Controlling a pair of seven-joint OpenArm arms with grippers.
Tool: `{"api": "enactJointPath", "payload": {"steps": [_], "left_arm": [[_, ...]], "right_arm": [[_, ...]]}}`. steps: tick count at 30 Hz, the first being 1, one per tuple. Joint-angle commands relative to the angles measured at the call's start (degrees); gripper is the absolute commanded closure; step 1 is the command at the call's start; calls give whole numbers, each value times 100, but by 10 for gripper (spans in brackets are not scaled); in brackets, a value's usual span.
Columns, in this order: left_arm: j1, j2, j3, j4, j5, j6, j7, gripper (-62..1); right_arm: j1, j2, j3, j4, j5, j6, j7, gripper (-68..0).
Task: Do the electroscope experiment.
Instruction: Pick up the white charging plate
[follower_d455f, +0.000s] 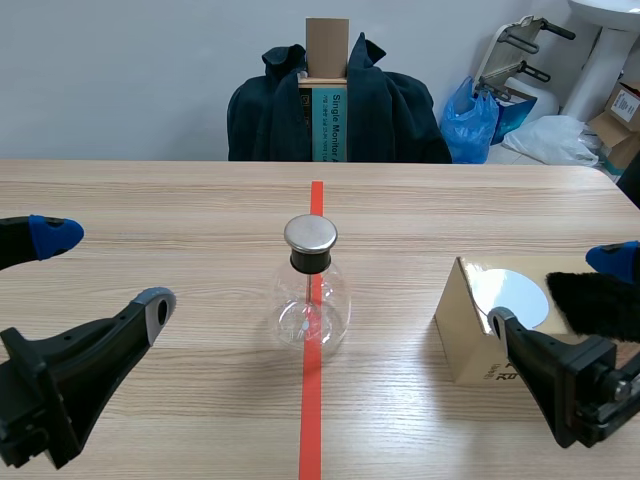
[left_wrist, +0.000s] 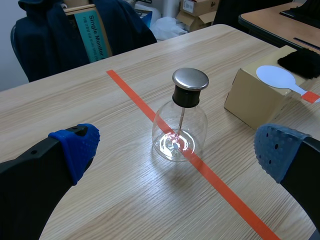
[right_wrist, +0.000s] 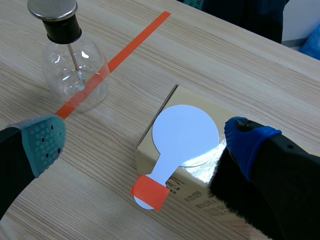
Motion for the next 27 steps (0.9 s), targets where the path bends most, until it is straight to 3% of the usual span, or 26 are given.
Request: {"api": "enactJointPath", "payload": {"steps": [1, 13, 18, 27], "left_arm": [[11, 15, -11, 72, -33, 33, -79, -623], [11, 15, -11, 72, -22, 33, -79, -623], [11, 15, -11, 72, 236, 33, -81, -623], [11, 15, -11, 72, 247, 33, -79, -623]], "right_arm": [[55, 44, 11, 81, 22, 17, 109, -679], [55, 44, 11, 81, 24, 17, 109, -679], [55, 42, 11, 81, 24, 20, 109, -679], [55, 42, 11, 81, 24, 20, 127, -679]]}}
